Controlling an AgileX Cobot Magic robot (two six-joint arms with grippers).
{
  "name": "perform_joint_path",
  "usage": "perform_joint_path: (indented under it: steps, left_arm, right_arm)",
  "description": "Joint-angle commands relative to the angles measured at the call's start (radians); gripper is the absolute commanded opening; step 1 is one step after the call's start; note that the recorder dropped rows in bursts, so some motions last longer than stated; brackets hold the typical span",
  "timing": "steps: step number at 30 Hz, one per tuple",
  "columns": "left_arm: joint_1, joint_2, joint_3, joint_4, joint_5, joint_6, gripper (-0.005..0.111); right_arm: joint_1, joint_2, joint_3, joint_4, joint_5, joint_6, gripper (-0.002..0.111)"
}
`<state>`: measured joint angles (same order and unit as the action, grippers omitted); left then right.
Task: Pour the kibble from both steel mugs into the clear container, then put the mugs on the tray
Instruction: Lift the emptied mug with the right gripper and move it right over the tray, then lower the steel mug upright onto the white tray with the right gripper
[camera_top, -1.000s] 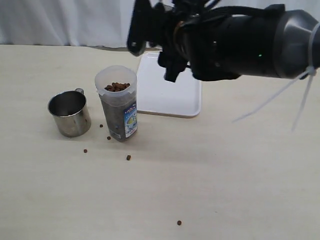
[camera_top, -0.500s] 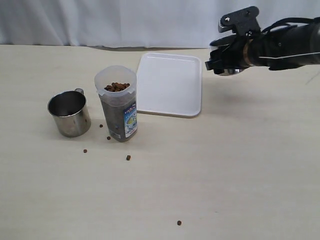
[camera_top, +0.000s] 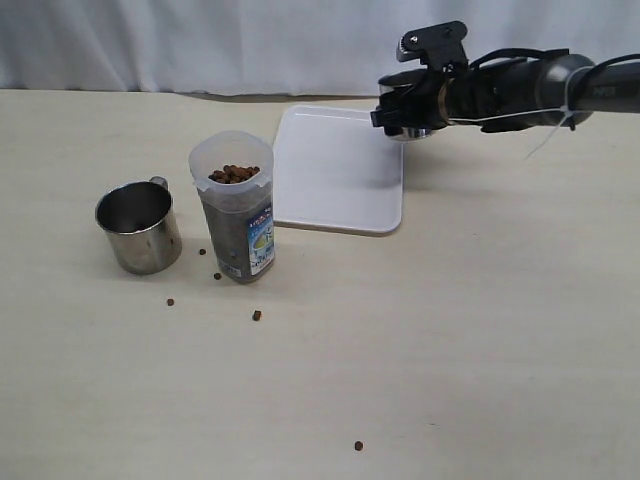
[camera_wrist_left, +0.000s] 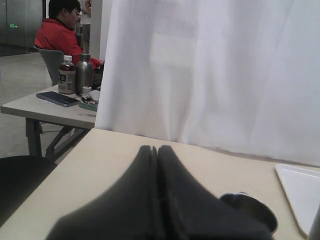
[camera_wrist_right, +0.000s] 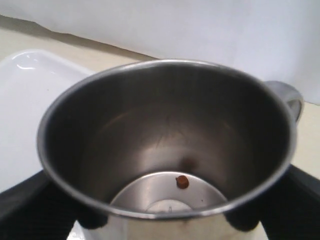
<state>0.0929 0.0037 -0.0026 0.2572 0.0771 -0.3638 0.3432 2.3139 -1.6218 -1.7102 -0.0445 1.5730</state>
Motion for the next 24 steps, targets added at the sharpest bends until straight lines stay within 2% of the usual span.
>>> perform_joint_path:
  steps: [1, 9, 15, 24]
  left_arm:
    - [0.0, -0.004, 0.003, 0.002, -0.004, -0.003, 0.0]
    - [0.0, -0.004, 0.003, 0.002, -0.004, -0.003, 0.0]
    - [0.0, -0.004, 0.003, 0.002, -0.004, -0.003, 0.0]
    - [0.0, -0.004, 0.003, 0.002, -0.004, -0.003, 0.0]
  right_arm:
    - [-0.003, 0.047, -0.079, 0.036, -0.034, 0.011, 0.005]
    - [-0.003, 0.094, -0.11, 0.046, -0.037, 0.011, 0.005]
    - [-0.003, 0.095, -0.11, 0.054, -0.15, 0.003, 0.005]
    - [-0.003, 0.096, -0.11, 0.291, -0.16, -0.256, 0.005]
